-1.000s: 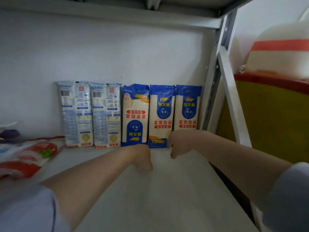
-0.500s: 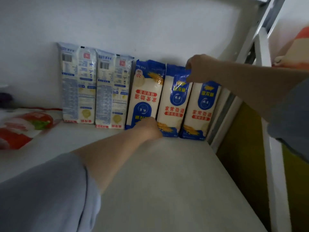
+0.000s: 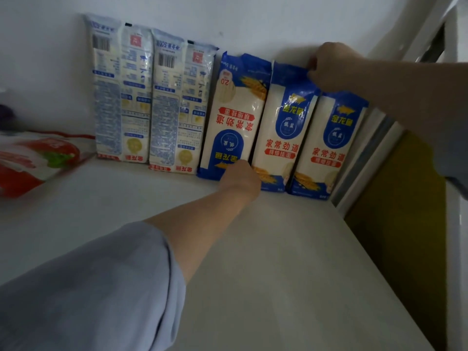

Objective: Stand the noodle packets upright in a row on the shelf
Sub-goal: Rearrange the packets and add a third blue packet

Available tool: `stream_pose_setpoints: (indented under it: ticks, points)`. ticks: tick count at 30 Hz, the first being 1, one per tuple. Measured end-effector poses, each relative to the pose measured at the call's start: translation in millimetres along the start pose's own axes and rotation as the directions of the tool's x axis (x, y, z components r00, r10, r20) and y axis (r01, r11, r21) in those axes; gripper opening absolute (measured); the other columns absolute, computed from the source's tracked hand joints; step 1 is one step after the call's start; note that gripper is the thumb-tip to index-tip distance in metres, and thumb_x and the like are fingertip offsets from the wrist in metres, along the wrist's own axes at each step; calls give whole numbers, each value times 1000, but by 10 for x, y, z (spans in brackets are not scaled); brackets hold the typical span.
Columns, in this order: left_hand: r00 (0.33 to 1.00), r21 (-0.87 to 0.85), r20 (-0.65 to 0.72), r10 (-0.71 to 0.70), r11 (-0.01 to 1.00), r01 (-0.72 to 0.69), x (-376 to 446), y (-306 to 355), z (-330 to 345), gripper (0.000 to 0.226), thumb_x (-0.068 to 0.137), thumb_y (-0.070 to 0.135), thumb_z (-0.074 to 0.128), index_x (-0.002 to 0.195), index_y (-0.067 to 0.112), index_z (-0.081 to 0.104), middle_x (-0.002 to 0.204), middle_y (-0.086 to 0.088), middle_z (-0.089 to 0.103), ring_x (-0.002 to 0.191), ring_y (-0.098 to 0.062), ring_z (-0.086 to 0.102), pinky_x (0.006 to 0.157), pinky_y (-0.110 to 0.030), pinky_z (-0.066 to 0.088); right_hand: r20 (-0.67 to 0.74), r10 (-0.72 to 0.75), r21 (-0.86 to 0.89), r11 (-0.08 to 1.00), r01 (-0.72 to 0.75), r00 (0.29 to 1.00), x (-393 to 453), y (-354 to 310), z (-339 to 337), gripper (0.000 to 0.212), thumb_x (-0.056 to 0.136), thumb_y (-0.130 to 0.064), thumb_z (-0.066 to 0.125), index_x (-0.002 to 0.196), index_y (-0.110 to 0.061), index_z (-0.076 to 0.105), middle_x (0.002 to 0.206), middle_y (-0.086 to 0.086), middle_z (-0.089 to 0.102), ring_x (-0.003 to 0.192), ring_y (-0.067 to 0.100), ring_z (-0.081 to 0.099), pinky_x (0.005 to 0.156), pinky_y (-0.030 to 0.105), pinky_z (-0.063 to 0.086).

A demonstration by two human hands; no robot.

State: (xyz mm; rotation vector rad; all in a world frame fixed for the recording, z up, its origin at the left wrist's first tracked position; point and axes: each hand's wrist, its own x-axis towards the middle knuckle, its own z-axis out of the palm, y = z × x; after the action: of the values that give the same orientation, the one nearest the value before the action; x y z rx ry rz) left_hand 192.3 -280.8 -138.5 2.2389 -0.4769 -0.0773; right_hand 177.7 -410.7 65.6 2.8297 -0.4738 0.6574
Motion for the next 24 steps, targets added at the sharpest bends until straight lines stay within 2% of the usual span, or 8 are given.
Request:
stream_pose_setpoints:
  ticks: [3,6,11,16,19,21,23,24]
  points:
    - [1000,-59,-24,16,998,-17,-1,-61,38,22,96,21,49,105,7,63,101,-8,65,83,-17,57,65,-27,44,-52,-28,75,997,32,998,-40,-9,8,25,93,-11,47,105,3,64,97,22,61,79,31,53,67,32,41]
    - [998,-123,-9,64,990,-64,-23,-128,37,21,92,26,56,99,8,65,98,-8,68,87,-18,61,71,-29,51,-127,-89,158,981,109,988,-131,-52,-21,26,95,-12,46,110,-3,65,110,18,64,94,35,59,71,32,43]
    - [994,-260,-16,108,959,-109,-91,-128,-90,37,81,34,70,110,12,65,109,-3,69,101,-17,63,85,-30,52,-217,-125,268,946,182,968,-392,-83,-186,25,96,-13,46,111,-6,64,112,13,64,100,28,59,77,31,46]
    - [982,-423,68,174,897,-130,-152,38,-299,61,71,28,80,125,15,55,119,0,64,109,-14,59,88,-25,46,-308,-122,321,920,224,943,-603,-9,-485,26,97,-14,47,115,-5,64,114,11,64,94,19,55,78,23,42]
    - [971,-499,132,198,860,-108,-236,194,-398,60,73,24,79,127,17,54,113,5,61,102,-9,54,85,-24,45,-338,-39,437,878,194,940,-640,34,-646,25,95,-18,52,113,-7,66,105,3,65,89,13,57,68,7,45]
    - [966,-575,162,200,815,-72,-295,242,-416,57,73,22,79,125,18,56,112,6,63,102,-10,58,85,-25,48,-262,50,662,736,142,964,-666,88,-662,27,90,-26,62,111,-8,65,104,-1,66,88,9,61,70,7,50]
    - [960,-637,192,202,770,-34,-344,237,-413,57,70,21,81,122,19,58,116,2,66,107,-15,62,92,-32,51,41,58,867,494,-65,997,-831,169,-595,51,76,-42,73,113,-10,59,109,-2,67,96,10,66,79,22,56]
    - [957,-656,206,206,755,-21,-356,227,-412,57,69,20,82,121,19,59,115,0,68,107,-17,63,94,-37,52,215,-32,838,519,-168,976,-922,241,-501,63,69,-49,75,117,-13,58,114,-2,66,102,10,64,84,26,54]
